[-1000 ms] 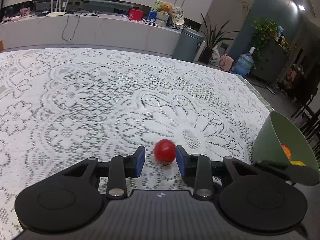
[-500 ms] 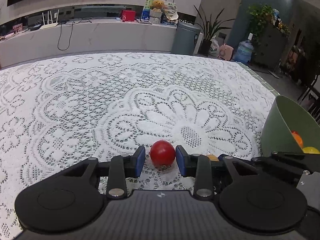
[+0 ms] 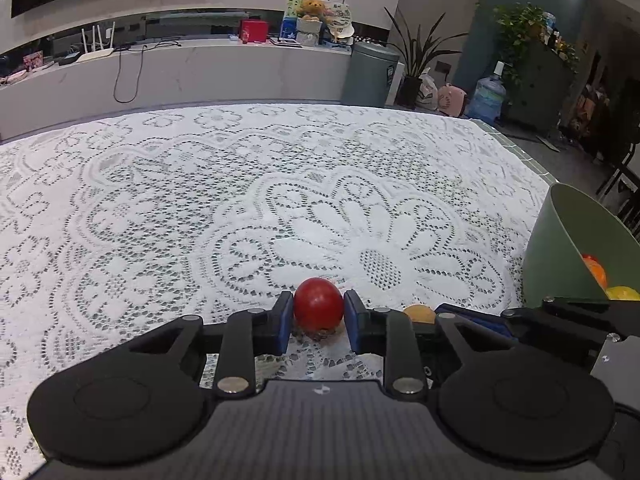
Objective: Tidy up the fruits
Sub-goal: 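Grasp the last red cherry tomato with the left tool while the right grasps the brown fruit, then carry the tomato in the left tool while the right carries the brown fruit to the colander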
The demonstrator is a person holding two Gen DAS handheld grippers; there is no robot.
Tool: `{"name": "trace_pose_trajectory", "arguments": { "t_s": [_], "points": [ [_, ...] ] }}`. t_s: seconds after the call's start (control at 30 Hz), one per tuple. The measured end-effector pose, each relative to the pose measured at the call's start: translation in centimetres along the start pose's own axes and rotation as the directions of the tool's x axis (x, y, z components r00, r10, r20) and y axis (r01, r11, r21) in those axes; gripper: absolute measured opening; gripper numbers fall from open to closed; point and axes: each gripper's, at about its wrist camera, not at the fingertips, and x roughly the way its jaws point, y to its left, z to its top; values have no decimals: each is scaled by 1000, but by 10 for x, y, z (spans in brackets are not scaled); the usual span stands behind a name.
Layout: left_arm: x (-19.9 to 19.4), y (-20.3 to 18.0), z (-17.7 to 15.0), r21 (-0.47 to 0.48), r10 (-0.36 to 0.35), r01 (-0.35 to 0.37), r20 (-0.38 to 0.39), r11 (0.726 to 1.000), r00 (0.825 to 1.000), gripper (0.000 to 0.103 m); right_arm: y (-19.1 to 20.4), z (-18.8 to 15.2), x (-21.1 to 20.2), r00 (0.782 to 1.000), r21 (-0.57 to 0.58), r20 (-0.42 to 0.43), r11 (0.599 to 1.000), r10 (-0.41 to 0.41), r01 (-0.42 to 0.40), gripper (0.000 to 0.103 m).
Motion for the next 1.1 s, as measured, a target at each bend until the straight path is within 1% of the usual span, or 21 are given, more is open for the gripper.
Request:
{"name": "trace_pose_trajectory", "arguments": {
  "t_s": [0.23, 0.4, 0.53, 0.67, 0.83, 1.0, 1.1],
  "points": [
    [-23, -2, 3, -17, 30, -29, 9, 999, 1000, 30, -7, 1, -9, 999, 35, 15, 999, 28, -29, 22],
    [-47, 2, -2, -54, 86, -85, 11, 995, 996, 30, -11, 0, -21, 998, 63, 16, 996, 66, -67, 22],
    [-62, 1, -6, -62, 119, -119, 10, 991, 993, 30, -12, -1, -32, 996, 66, 23, 994, 88, -90, 22],
    [-77, -6, -19, -85, 125, -125, 4, 989, 992, 30, -11, -3, -46, 993, 43, 21, 992, 118, -119, 22],
    [-96, -18, -37, -63, 158, -159, -23, 985, 987, 30, -11, -7, -67, 990, 2, -6, 990, 144, -144, 22],
    [-116, -30, -43, -71, 154, -155, -18, 985, 988, 30, -16, -14, -87, 988, -32, -11, 988, 153, -153, 22],
    [-123, -45, -43, -50, 148, -148, -16, 988, 989, 30, -24, -17, -100, 987, -29, 0, 986, 162, -162, 22]
  ]
}}
